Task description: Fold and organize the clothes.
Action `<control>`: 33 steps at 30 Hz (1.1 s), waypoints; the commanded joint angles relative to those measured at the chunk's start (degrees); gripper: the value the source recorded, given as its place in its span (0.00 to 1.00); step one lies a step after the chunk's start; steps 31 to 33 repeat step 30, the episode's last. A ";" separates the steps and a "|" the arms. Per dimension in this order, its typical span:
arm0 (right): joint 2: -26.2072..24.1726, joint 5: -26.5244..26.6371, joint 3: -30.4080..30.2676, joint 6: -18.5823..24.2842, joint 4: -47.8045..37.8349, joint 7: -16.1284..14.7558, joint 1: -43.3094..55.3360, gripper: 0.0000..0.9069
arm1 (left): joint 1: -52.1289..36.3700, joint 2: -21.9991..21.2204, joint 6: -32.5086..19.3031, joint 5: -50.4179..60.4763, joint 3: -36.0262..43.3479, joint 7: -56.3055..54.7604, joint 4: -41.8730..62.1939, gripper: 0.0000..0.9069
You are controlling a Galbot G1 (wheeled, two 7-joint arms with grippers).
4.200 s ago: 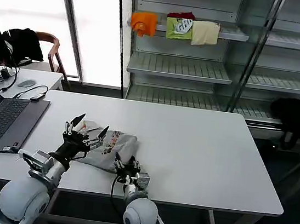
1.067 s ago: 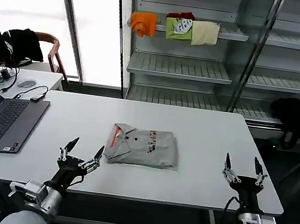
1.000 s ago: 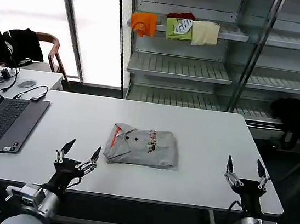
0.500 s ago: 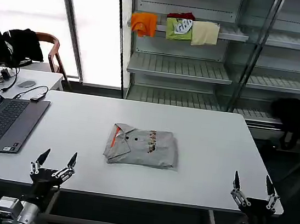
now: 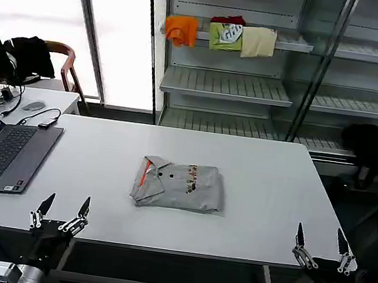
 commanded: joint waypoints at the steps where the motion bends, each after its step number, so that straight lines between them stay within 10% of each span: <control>1: -0.10 -0.25 0.04 0.93 -0.32 -0.07 -0.95 1.00 | 3.12 0.14 -3.14 1.77 -1.03 0.99 -0.80 1.00; 33: -1.24 0.07 0.69 0.35 0.10 -2.74 -3.05 1.00 | 4.15 0.38 -4.96 4.10 -0.91 2.12 -0.87 1.00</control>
